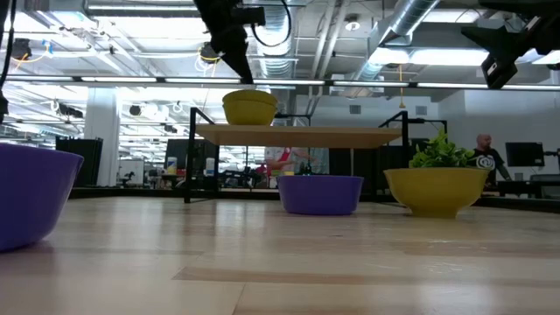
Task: Pick & Place Mini bowls
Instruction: Stack the bottom white bowl on top of the white bowl on the shelf, then stack the white bowl on top of the white bowls on the shelf
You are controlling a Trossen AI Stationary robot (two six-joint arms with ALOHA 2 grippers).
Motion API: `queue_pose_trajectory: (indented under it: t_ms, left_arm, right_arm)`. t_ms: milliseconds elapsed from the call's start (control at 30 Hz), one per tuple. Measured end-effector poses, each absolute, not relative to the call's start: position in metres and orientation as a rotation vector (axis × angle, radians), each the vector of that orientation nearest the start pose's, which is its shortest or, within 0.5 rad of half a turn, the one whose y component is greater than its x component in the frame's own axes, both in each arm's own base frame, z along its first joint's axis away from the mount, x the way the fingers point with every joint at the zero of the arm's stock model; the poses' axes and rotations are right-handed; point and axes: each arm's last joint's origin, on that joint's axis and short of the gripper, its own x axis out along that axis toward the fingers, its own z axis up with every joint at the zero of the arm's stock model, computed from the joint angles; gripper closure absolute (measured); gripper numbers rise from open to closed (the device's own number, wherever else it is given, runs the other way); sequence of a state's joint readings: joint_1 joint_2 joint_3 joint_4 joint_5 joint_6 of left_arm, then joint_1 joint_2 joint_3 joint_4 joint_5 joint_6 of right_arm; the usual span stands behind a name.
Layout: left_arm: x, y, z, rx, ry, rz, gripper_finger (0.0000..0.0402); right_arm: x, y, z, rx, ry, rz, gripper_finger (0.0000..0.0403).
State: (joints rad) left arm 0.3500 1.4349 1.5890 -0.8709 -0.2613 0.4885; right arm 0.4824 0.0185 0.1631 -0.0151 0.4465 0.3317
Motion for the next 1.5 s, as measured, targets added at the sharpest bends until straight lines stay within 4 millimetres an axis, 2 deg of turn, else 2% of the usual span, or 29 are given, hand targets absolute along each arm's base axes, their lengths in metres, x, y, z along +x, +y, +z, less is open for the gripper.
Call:
queue_pose_trajectory:
  t_ms: [233, 400, 633, 1233, 1333, 1500]
  left_arm:
    - [0.273, 0.103, 0.404, 0.438, 0.799, 0.414, 0.0200]
    - [0.281, 0.108, 0.396, 0.466, 0.856, 0.503, 0.0208]
    - [0.292, 0.110, 0.386, 0.472, 0.889, 0.497, 0.0209]
    - [0.296, 0.104, 0.386, 0.469, 0.873, 0.515, 0.0209]
    - [0.294, 0.102, 0.389, 0.497, 0.871, 0.563, 0.0209]
    - [0.280, 0.092, 0.410, 0.508, 0.773, 0.618, 0.0209]
  right_arm:
    - [0.079, 0.027, 0.215, 0.389, -0.109, 0.055, 0.0234]
    - [0.079, 0.027, 0.215, 0.389, -0.109, 0.055, 0.0234]
    - [0.079, 0.027, 0.215, 0.389, -0.109, 0.055, 0.0234]
    - [0.079, 0.027, 0.215, 0.389, -0.109, 0.055, 0.0234]
    - [0.079, 0.027, 0.215, 0.390, -0.109, 0.055, 0.0234]
    - [0.079, 0.027, 0.215, 0.390, -0.109, 0.055, 0.0234]
